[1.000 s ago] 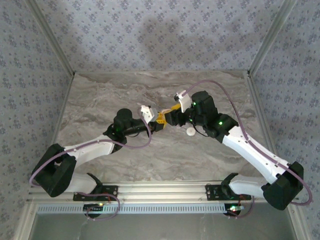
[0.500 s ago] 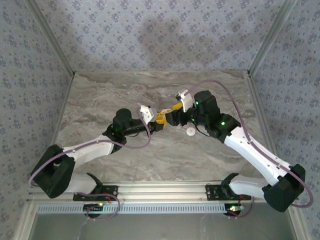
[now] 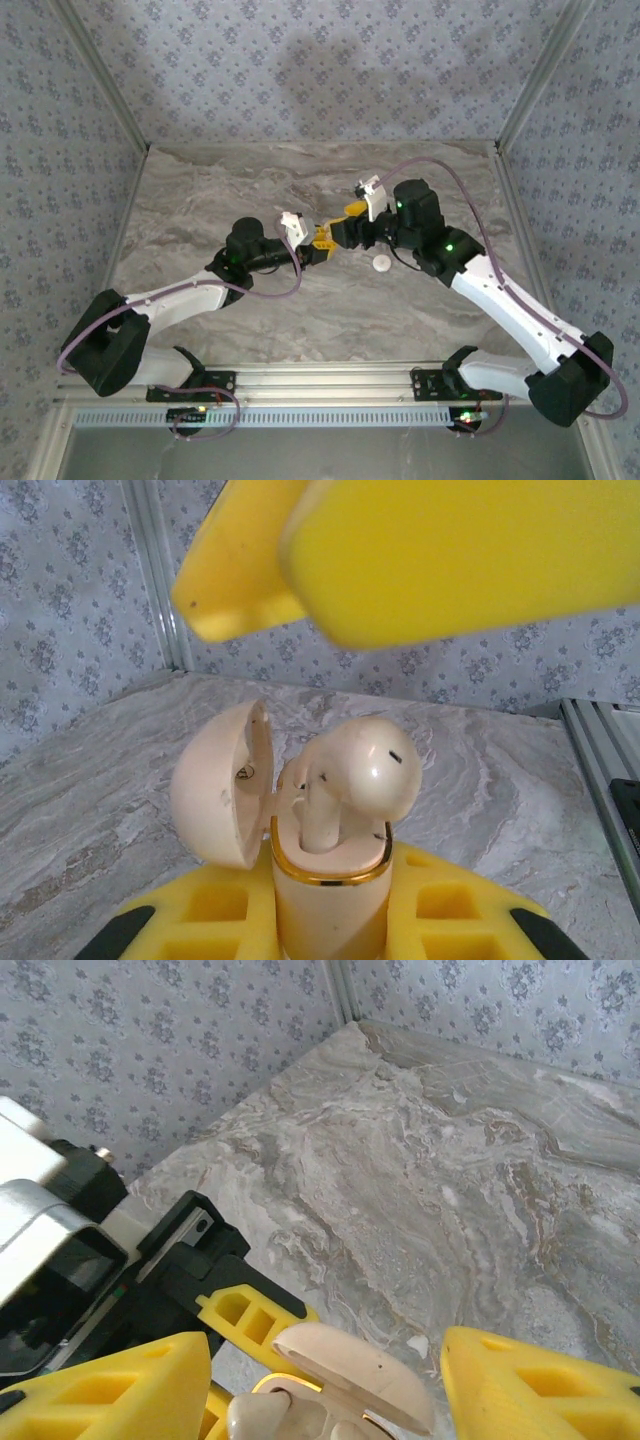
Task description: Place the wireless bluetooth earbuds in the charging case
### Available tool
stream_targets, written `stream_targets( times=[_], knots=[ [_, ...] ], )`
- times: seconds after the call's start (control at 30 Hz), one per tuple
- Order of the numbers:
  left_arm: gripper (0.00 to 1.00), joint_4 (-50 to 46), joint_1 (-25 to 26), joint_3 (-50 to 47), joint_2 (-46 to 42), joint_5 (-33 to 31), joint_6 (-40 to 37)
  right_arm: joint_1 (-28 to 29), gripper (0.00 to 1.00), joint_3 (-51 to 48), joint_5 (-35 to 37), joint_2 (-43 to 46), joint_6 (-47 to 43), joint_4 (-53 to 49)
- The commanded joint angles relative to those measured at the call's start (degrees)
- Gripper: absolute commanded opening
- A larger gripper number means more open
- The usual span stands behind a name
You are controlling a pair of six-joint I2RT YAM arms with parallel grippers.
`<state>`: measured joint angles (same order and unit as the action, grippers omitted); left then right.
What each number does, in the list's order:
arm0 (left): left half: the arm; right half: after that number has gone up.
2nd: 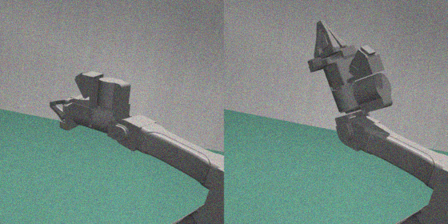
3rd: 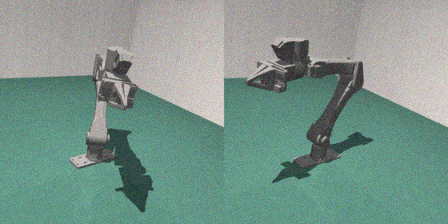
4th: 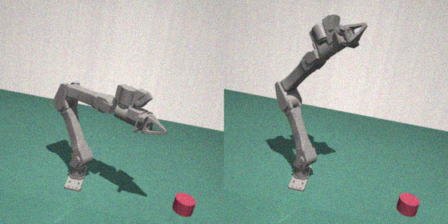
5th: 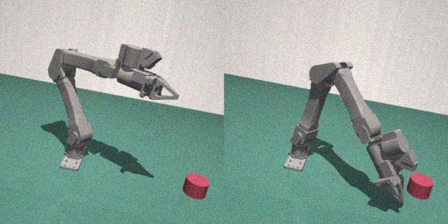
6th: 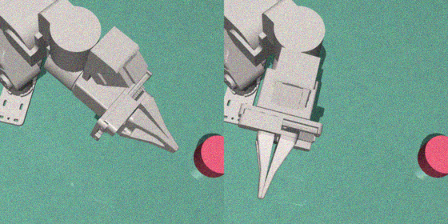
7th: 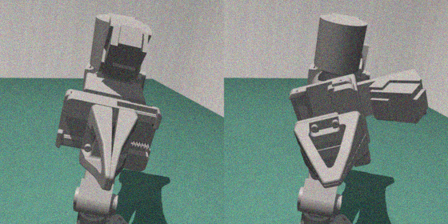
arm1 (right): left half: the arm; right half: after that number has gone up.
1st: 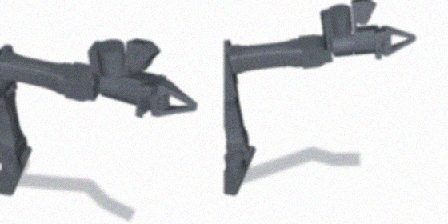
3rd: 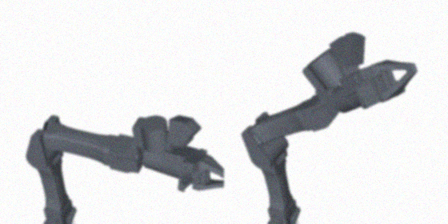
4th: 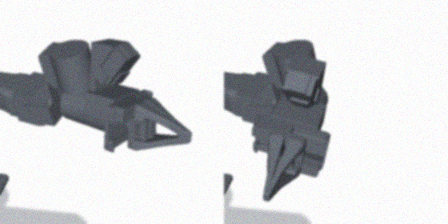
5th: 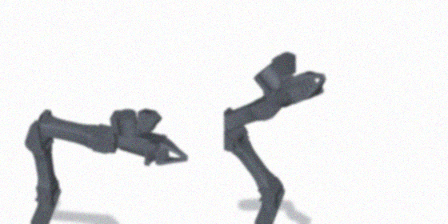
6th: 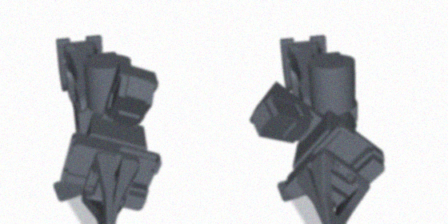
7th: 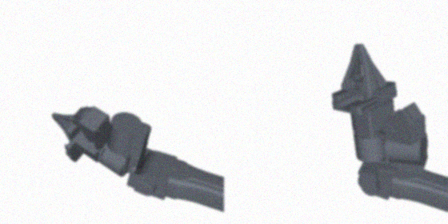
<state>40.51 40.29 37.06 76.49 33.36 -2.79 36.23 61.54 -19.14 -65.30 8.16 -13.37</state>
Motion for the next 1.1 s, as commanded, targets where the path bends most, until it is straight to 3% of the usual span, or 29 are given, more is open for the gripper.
stream_targets(
  times=[0.0, 0.3, 0.7, 1.07],
  knots=[
    [0.17, 1.4, 0.4, 1.9, -1.8, -1.0, -0.4, -0.1, 0.62, -0.1, -1.3, 2.7, 0.8, 0.9],
    [0.17, 0.3, 0.5, 2.0, -1.7, -3.1, 0.0, 1.4, 0.4, -2.2, -2.3, 4.9, 6.2, -3.8],
    [0.17, 0.4, 0.4, 1.9, -2.1, -2.9, 0.1, 0.9, 0.38, -2.1, -4.9, 0.2, 7.3, -2.5],
    [0.17, 0.3, 0.5, 1.6, -2.5, -2.7, 0.1, 0.3, 0.26, -0.9, -3.6, -1.3, 5.5, -3.4]
  ],
)
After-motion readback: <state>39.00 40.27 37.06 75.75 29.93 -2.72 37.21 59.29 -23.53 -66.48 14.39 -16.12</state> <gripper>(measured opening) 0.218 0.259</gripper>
